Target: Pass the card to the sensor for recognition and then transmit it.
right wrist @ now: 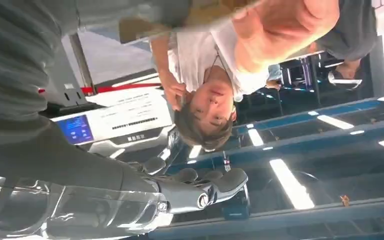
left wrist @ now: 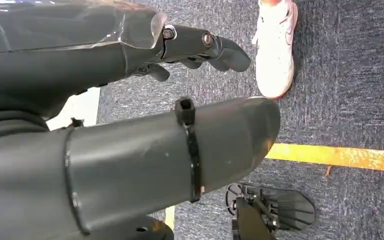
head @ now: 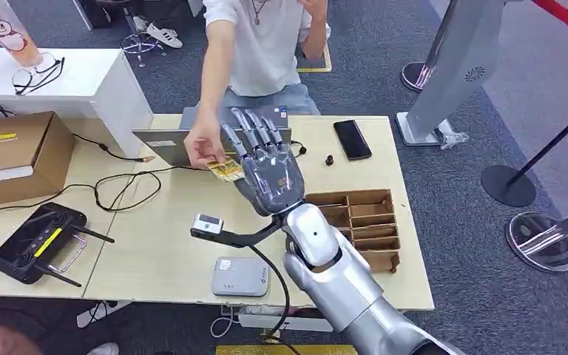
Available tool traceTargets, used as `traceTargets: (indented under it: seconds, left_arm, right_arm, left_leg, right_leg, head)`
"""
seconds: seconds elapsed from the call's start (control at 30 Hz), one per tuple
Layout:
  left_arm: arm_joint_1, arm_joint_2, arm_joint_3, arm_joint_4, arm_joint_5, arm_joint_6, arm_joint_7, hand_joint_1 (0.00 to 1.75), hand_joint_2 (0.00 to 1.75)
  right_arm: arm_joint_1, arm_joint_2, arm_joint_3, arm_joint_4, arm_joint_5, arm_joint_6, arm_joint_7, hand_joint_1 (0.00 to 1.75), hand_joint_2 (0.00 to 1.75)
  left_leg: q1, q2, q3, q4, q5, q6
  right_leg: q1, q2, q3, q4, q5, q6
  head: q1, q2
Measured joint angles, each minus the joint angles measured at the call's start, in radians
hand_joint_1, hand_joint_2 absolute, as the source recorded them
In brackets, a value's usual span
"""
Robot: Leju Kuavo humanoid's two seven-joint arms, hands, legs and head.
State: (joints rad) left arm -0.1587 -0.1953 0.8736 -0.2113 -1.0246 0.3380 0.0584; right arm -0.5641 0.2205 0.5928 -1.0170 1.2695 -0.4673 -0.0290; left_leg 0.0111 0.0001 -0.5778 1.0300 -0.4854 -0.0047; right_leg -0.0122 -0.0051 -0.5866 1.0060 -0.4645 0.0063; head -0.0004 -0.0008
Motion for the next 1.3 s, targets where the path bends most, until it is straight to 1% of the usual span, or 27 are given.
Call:
traceTargets:
  seconds: [0.03, 0.1, 0.13, 0.2, 0.4, 0.83, 1.03, 1.3]
  left_arm:
    - [0.0, 0.0, 0.0, 0.0, 0.0, 0.0, 0.0, 0.0, 0.0]
    - [0.0, 0.0, 0.0, 0.0, 0.0, 0.0, 0.0, 0.0, 0.0]
    - [0.0, 0.0, 0.0, 0.0, 0.0, 0.0, 0.0, 0.0, 0.0]
    - [0.0, 0.0, 0.0, 0.0, 0.0, 0.0, 0.0, 0.0, 0.0]
    - [0.0, 0.0, 0.0, 0.0, 0.0, 0.001, 0.0, 0.0, 0.0]
    - [0.0, 0.0, 0.0, 0.0, 0.0, 0.001, 0.0, 0.0, 0.0]
    - [0.0, 0.0, 0.0, 0.0, 0.0, 0.0, -0.002, 0.0, 0.0]
    - [0.0, 0.001, 0.0, 0.0, 0.0, -0.001, -0.002, 0.0, 0.0]
  right_arm:
    - [-0.001, 0.001, 0.0, 0.002, 0.0, 0.0, 0.0, 1.59, 1.75]
    - [-0.003, 0.002, 0.0, 0.005, -0.001, 0.002, 0.0, 1.69, 1.75]
    - [-0.004, 0.002, 0.0, 0.007, -0.001, 0.003, -0.001, 1.68, 1.75]
    - [-0.005, 0.003, 0.001, 0.01, -0.001, 0.003, -0.001, 1.75, 1.75]
    - [-0.008, 0.005, 0.002, 0.015, -0.001, 0.004, -0.001, 1.73, 1.75]
    - [-0.012, 0.008, 0.006, 0.018, -0.006, 0.014, -0.001, 1.75, 1.75]
    - [-0.012, 0.008, 0.006, 0.018, -0.024, 0.014, -0.005, 1.75, 1.75]
    - [-0.011, 0.008, 0.006, 0.012, -0.068, 0.012, -0.026, 1.75, 1.75]
  left_leg:
    - [0.0, 0.0, 0.0, 0.0, 0.0, 0.0]
    - [0.0, 0.0, 0.0, 0.0, 0.0, 0.0]
    - [0.0, 0.0, 0.0, 0.0, 0.0, 0.0]
    - [0.0, 0.0, 0.0, 0.0, 0.0, 0.0]
    - [0.0, 0.0, 0.0, 0.0, 0.0, 0.0]
    - [0.0, 0.0, 0.0, 0.0, 0.0, 0.0]
    - [0.0, 0.0, 0.0, 0.0, 0.0, 0.0]
    - [0.0, 0.0, 0.0, 0.0, 0.0, 0.0]
  right_leg:
    - [0.0, 0.0, 0.0, 0.0, 0.0, 0.0]
    - [0.0, 0.0, 0.0, 0.0, 0.0, 0.0]
    - [0.0, 0.0, 0.0, 0.0, 0.0, 0.0]
    - [0.0, 0.0, 0.0, 0.0, 0.0, 0.0]
    - [0.0, 0.0, 0.0, 0.0, 0.0, 0.0]
    - [0.0, 0.0, 0.0, 0.0, 0.0, 0.0]
    - [0.0, 0.0, 0.0, 0.0, 0.0, 0.0]
    - [0.0, 0.0, 0.0, 0.0, 0.0, 0.0]
  head:
    - [0.0, 0.0]
    - [0.0, 0.0]
    - [0.0, 0.0]
    - [0.0, 0.0]
    - [0.0, 0.0]
    - [0.0, 0.0]
    - [0.0, 0.0]
    - [0.0, 0.0]
